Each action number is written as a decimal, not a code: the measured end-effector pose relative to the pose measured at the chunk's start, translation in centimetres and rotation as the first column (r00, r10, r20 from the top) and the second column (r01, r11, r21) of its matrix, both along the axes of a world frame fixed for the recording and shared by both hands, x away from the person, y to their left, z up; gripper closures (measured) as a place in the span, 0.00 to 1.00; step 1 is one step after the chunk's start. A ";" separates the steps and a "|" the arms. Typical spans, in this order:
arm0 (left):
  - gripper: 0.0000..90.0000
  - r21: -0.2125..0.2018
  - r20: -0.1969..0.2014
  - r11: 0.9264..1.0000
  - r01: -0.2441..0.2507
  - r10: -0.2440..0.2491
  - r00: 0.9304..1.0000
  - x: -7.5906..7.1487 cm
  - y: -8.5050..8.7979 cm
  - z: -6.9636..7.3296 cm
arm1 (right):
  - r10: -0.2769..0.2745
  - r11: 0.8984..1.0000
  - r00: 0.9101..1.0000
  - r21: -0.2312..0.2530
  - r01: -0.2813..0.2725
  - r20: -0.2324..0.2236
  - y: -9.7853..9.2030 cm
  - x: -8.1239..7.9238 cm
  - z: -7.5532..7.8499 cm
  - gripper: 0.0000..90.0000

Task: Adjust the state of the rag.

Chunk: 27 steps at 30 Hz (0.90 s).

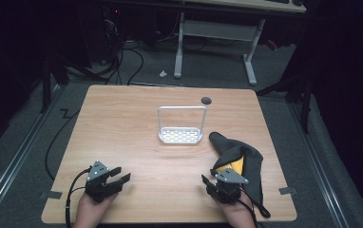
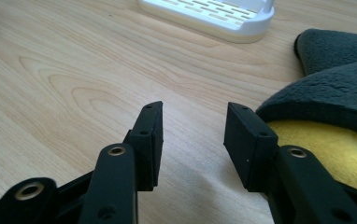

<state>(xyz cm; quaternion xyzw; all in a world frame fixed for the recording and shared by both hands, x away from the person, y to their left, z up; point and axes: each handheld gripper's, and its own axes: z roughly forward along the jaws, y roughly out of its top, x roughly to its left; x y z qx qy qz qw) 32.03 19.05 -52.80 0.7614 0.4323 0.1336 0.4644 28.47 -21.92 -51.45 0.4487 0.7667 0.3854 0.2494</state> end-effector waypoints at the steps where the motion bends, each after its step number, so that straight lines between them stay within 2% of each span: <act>1: 0.55 -0.003 0.000 1.000 -0.006 0.006 1.000 0.0 0.0 0.0 | -0.005 1.000 1.000 0.002 0.005 -0.001 -0.1 0.0 0.0 0.63; 9: 0.55 0.003 0.008 1.000 -0.011 0.011 1.000 -0.1 0.4 0.1 | -0.069 0.998 0.997 0.016 0.069 0.017 -1.5 0.3 0.8 0.60; 10: 0.55 0.002 0.012 1.000 -0.011 0.011 1.000 -0.1 0.4 0.1 | -0.104 0.995 0.994 0.016 0.103 0.031 -2.3 0.4 1.3 0.54; 11: 0.55 0.000 0.014 1.000 -0.011 0.011 1.000 -0.1 0.4 0.1 | -0.104 0.995 0.994 0.016 0.103 0.031 -2.3 0.4 1.3 0.54; 13: 0.55 -0.004 0.011 1.000 -0.009 0.009 1.000 0.0 0.5 0.1 | -0.143 0.990 0.989 0.020 0.143 0.034 -3.3 0.7 1.6 0.47; 14: 0.55 -0.004 0.011 1.000 -0.008 0.008 1.000 0.0 0.5 0.1 | -0.176 0.984 0.984 0.013 0.176 0.033 -3.8 1.0 1.6 0.44; 17: 0.55 -0.004 0.008 1.000 -0.004 0.004 1.000 0.0 0.4 0.0 | -0.217 0.976 0.976 -0.008 0.217 0.004 -4.4 1.6 1.3 0.43; 18: 0.55 -0.004 0.007 1.000 -0.003 0.003 1.000 0.0 0.4 0.0 | -0.225 0.974 0.974 -0.040 0.224 -0.028 -4.3 2.1 0.8 0.47; 19: 0.55 -0.004 0.007 1.000 -0.002 0.002 1.000 0.0 0.3 -0.1 | -0.225 0.974 0.974 -0.040 0.224 -0.028 -4.3 2.1 0.8 0.47; 21: 0.55 0.005 0.009 1.000 0.003 -0.003 1.000 -0.1 0.3 0.0 | -0.213 0.974 0.976 -0.083 0.210 -0.038 -3.9 2.2 0.4 0.53; 23: 0.55 0.009 0.008 1.000 0.006 -0.006 1.000 -0.1 0.3 -0.1 | -0.204 0.974 0.978 -0.110 0.198 -0.051 -3.6 2.3 0.2 0.63; 24: 0.55 0.007 0.005 1.000 0.005 -0.005 1.000 -0.1 0.3 -0.1 | -0.198 0.973 0.978 -0.130 0.189 -0.058 -3.4 2.3 -0.1 0.76; 25: 0.55 0.007 0.005 1.000 0.005 -0.005 1.000 -0.1 0.3 -0.1 | -0.198 0.973 0.978 -0.130 0.189 -0.058 -3.4 2.3 -0.1 0.76; 27: 0.55 0.003 0.002 1.000 0.007 -0.007 1.000 -0.1 0.4 -0.1 | -0.194 0.971 0.979 -0.150 0.184 -0.056 -3.3 2.3 -0.3 0.89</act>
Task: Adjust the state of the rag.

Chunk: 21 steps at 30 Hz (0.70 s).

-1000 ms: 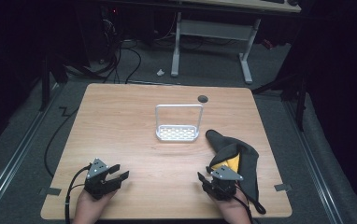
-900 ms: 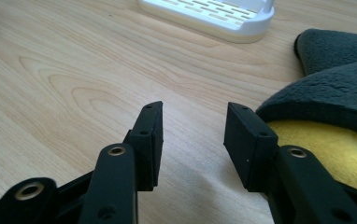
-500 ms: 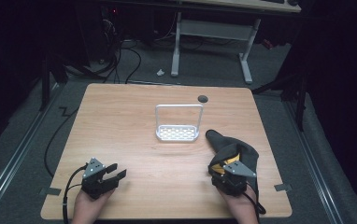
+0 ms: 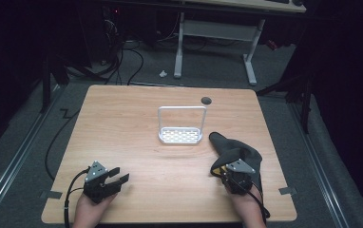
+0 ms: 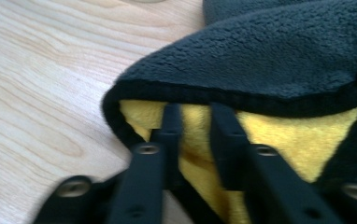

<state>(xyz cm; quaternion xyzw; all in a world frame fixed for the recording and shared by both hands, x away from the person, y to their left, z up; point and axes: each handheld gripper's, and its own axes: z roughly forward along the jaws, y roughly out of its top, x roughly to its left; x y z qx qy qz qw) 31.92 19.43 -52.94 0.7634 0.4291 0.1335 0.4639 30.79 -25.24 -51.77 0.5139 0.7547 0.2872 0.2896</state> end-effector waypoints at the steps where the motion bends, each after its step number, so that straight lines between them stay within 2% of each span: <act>1: 0.55 -0.001 0.000 1.000 0.000 0.000 1.000 0.0 0.0 0.0 | 0.001 1.000 1.000 -0.005 -0.001 0.003 -0.1 0.0 0.0 0.93; 6: 0.54 -0.007 0.004 1.000 0.004 -0.004 1.000 -0.1 0.0 0.2 | 0.001 1.000 0.999 0.018 -0.002 0.037 -0.2 -0.5 0.7 0.97; 12: 0.54 -0.008 0.007 1.000 0.012 -0.012 1.000 -0.2 -0.2 0.3 | 0.047 0.998 0.995 0.039 -0.050 0.083 0.3 -1.3 1.5 0.98; 17: 0.54 -0.009 0.009 1.000 0.028 -0.028 1.000 -0.4 -0.5 0.4 | 0.125 0.988 0.988 0.086 -0.132 0.086 1.9 -2.1 1.7 1.00; 19: 0.54 -0.004 0.013 0.999 0.036 -0.036 0.999 -0.5 -0.8 0.4 | 0.170 0.982 0.982 0.072 -0.176 0.077 3.1 -2.4 1.5 1.00; 21: 0.53 0.007 0.021 0.999 0.045 -0.045 0.999 -0.6 -1.0 0.5 | 0.193 0.979 0.978 0.049 -0.197 0.079 4.0 -2.8 1.5 1.00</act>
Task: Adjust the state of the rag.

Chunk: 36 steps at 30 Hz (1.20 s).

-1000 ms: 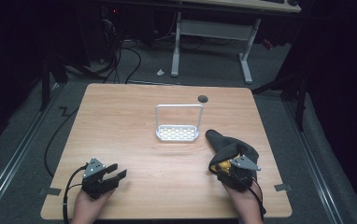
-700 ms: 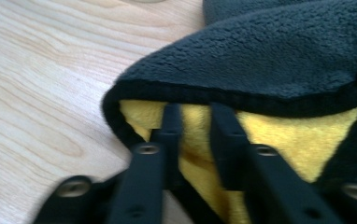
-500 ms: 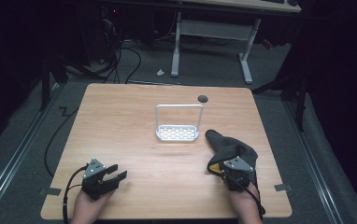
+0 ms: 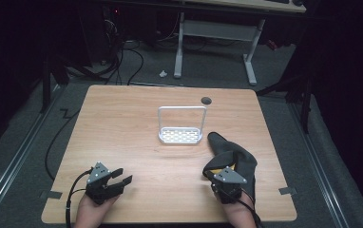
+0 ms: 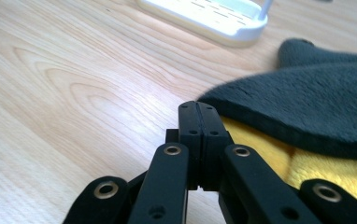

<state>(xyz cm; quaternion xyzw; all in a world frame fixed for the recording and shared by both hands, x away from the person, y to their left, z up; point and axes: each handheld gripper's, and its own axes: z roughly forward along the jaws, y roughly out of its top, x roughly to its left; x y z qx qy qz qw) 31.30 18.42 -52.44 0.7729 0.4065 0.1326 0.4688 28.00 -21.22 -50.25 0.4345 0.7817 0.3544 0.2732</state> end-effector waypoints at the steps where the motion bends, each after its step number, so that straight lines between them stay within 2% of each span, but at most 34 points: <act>1: 0.53 0.000 0.002 1.000 0.001 -0.001 1.000 -0.1 0.0 0.0 | -0.006 1.000 1.000 0.000 0.006 0.015 0.1 -0.2 0.3 1.00; 2: 0.53 -0.001 0.003 1.000 0.004 -0.004 1.000 -0.1 0.0 0.1 | -0.034 0.999 0.999 0.014 0.033 0.041 -0.6 -0.3 0.9 0.96; 3: 0.53 -0.002 0.002 1.000 0.006 -0.006 1.000 -0.1 0.0 0.1 | -0.034 0.999 0.999 0.014 0.033 0.041 -0.6 -0.3 0.9 0.96; 5: 0.53 -0.002 0.001 1.000 0.005 -0.005 1.000 -0.1 0.1 0.1 | -0.079 0.996 0.996 0.039 0.077 0.051 -2.0 -0.3 1.5 0.91; 6: 0.53 -0.006 0.000 1.000 0.005 -0.005 1.000 0.0 0.1 0.1 | -0.106 0.994 0.993 0.047 0.103 0.055 -2.8 -0.3 1.6 0.87; 7: 0.54 -0.009 -0.003 1.000 0.003 -0.003 1.000 0.0 0.1 0.1 | -0.151 0.987 0.987 0.063 0.147 0.060 -4.3 -0.2 1.9 0.80; 8: 0.54 -0.011 -0.003 1.000 0.001 -0.001 1.000 0.0 0.1 0.1 | -0.151 0.987 0.987 0.063 0.147 0.060 -4.3 -0.2 1.9 0.80; 11: 0.54 -0.009 -0.004 1.000 0.001 -0.001 1.000 0.1 0.1 0.0 | -0.210 0.976 0.975 0.079 0.204 0.073 -5.8 -0.2 2.1 0.67; 13: 0.54 -0.008 -0.005 1.000 0.002 -0.002 1.000 0.1 0.1 0.0 | -0.246 0.967 0.967 0.083 0.240 0.070 -6.4 0.0 2.0 0.61; 15: 0.54 -0.010 -0.003 1.000 0.002 -0.002 1.000 0.0 0.0 0.0 | -0.259 0.963 0.965 0.086 0.254 0.049 -6.7 0.3 1.7 0.58; 16: 0.54 -0.010 -0.005 1.000 0.003 -0.003 1.000 0.0 0.0 0.0 | -0.266 0.961 0.963 0.084 0.263 0.032 -6.8 0.5 1.4 0.60; 18: 0.53 -0.009 -0.005 1.000 0.006 -0.006 1.000 0.0 -0.1 0.0 | -0.256 0.964 0.967 0.077 0.256 -0.013 -6.8 1.0 0.6 0.68; 20: 0.53 -0.010 -0.007 1.000 0.011 -0.011 1.000 0.0 -0.2 0.0 | -0.239 0.969 0.970 0.057 0.242 -0.054 -6.8 1.5 -0.2 0.88; 22: 0.53 -0.016 -0.006 1.000 0.015 -0.016 1.000 -0.1 -0.3 0.0 | -0.202 0.976 0.975 0.069 0.208 -0.088 -6.5 1.7 -0.8 0.96; 26: 0.53 -0.025 -0.008 0.999 0.030 -0.030 1.000 -0.3 -0.6 0.1 | -0.162 0.983 0.982 0.072 0.170 -0.101 -5.7 1.5 -1.0 0.97; 29: 0.53 -0.029 -0.009 0.999 0.046 -0.047 0.999 -0.4 -1.0 0.2 | -0.101 0.992 0.988 0.063 0.110 -0.120 -4.3 1.3 -1.4 0.97; 30: 0.53 -0.027 -0.006 0.998 0.054 -0.054 0.999 -0.5 -1.2 0.2 | -0.068 0.996 0.991 0.052 0.074 -0.116 -3.5 1.1 -1.4 0.97; 32: 0.53 -0.026 -0.003 0.997 0.072 -0.072 0.997 -0.7 -1.7 0.3 | -0.055 0.997 0.992 0.052 0.061 -0.117 -3.0 1.0 -1.4 0.97; 36: 0.52 -0.030 -0.005 0.992 0.119 -0.119 0.993 -1.3 -3.1 0.4 | 0.029 0.999 0.993 0.044 -0.024 -0.110 -0.6 0.5 -1.5 0.97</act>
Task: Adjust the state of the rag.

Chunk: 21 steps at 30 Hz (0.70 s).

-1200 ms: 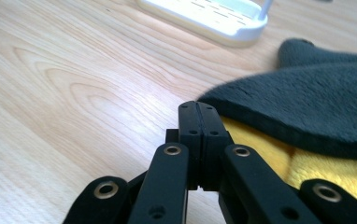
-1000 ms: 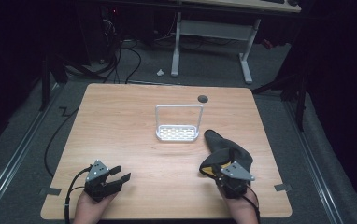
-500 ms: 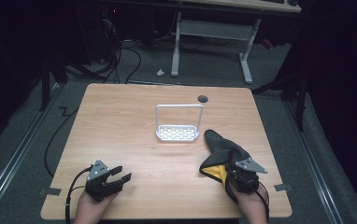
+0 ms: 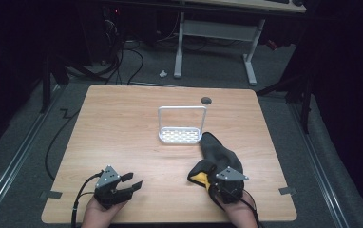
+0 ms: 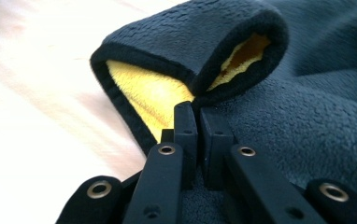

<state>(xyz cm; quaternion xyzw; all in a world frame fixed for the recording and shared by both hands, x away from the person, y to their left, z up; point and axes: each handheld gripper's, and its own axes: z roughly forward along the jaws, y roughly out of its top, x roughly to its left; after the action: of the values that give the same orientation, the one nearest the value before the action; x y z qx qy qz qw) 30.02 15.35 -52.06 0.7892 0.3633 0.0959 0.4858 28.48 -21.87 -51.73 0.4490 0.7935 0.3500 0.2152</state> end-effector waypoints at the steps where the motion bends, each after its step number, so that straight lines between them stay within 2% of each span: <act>1: 0.51 0.001 -0.002 1.000 0.012 -0.012 1.000 -0.1 -0.3 0.0 | 0.021 1.000 1.000 -0.005 -0.021 0.001 0.6 -0.2 0.0 0.97; 4: 0.50 0.005 -0.006 0.999 0.054 -0.054 0.999 -0.5 -1.7 -0.1 | 0.086 0.996 0.996 -0.008 -0.086 0.003 2.3 -0.7 0.0 0.97; 6: 0.49 -0.008 -0.013 0.996 0.085 -0.085 0.996 -0.8 -2.7 -0.1 | 0.136 0.991 0.991 -0.011 -0.136 0.001 3.6 -1.1 0.0 0.97; 8: 0.48 -0.018 -0.010 0.994 0.105 -0.105 0.994 -1.0 -3.5 0.0 | 0.190 0.982 0.982 0.003 -0.190 0.003 4.9 -1.6 0.0 0.97; 11: 0.45 -0.061 -0.023 0.990 0.128 -0.130 0.991 -1.0 -4.6 0.0 | 0.248 0.969 0.969 0.000 -0.248 0.006 6.5 -2.3 0.0 0.97; 12: 0.44 -0.072 -0.034 0.988 0.136 -0.139 0.990 -0.8 -4.9 -0.1 | 0.284 0.959 0.959 -0.010 -0.284 0.011 7.3 -2.7 -0.1 0.97; 13: 0.44 -0.078 -0.046 0.986 0.148 -0.151 0.987 -0.7 -5.3 -0.1 | 0.284 0.959 0.959 -0.010 -0.284 0.011 7.3 -2.7 -0.1 0.97; 15: 0.45 -0.061 -0.061 0.985 0.160 -0.163 0.985 -0.6 -6.0 -0.4 | 0.299 0.954 0.954 -0.012 -0.299 0.009 7.9 -3.0 0.0 0.96; 16: 0.56 -0.059 -0.081 0.985 0.160 -0.165 0.983 -0.4 -6.3 -0.5 | 0.308 0.951 0.951 -0.020 -0.308 0.019 8.0 -3.1 0.0 0.93; 17: 0.56 -0.056 -0.102 0.985 0.161 -0.166 0.981 -0.3 -6.4 -0.7 | 0.308 0.951 0.951 -0.020 -0.308 0.019 8.0 -3.1 0.0 0.93; 18: 0.69 -0.032 -0.111 0.988 0.153 -0.156 0.982 -0.3 -6.5 -0.8 | 0.306 0.952 0.952 -0.013 -0.305 0.026 7.9 -3.1 0.2 0.89; 19: 0.76 -0.014 -0.113 0.989 0.150 -0.151 0.982 -0.3 -6.4 -0.9 | 0.295 0.955 0.955 -0.001 -0.295 0.029 7.6 -3.0 0.5 0.87; 21: 0.86 -0.017 -0.109 0.991 0.132 -0.133 0.985 -0.2 -6.0 -0.8 | 0.266 0.963 0.962 0.026 -0.268 0.062 6.7 -3.0 1.3 0.82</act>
<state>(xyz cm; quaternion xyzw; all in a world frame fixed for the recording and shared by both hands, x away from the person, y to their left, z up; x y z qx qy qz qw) 29.79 9.37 -52.84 0.8134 0.3368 0.0181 0.4739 25.50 -15.20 -50.41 0.3314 0.8341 0.4020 0.1814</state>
